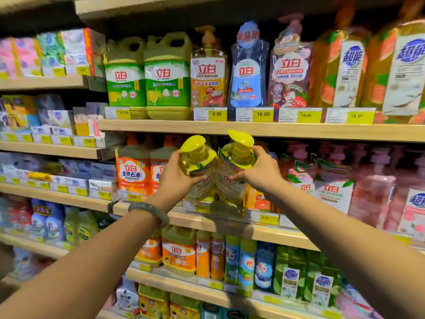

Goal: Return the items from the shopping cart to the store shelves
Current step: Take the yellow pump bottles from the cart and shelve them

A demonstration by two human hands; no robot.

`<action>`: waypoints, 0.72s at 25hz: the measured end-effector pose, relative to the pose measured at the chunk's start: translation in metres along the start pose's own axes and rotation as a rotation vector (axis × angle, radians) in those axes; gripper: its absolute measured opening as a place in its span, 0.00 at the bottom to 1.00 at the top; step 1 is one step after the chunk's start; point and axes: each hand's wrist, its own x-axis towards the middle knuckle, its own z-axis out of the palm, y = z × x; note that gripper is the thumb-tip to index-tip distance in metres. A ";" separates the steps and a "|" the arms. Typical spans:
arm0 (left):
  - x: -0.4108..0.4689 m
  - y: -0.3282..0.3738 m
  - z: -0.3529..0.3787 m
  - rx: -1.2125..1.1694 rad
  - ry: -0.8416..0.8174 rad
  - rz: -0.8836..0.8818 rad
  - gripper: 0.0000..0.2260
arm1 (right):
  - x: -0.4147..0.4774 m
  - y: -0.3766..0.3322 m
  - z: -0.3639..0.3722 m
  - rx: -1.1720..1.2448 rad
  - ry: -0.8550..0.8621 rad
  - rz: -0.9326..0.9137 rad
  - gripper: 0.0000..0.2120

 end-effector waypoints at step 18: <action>0.085 -0.062 -0.011 0.279 -0.190 -0.101 0.30 | 0.049 -0.001 0.077 -0.525 0.039 0.181 0.38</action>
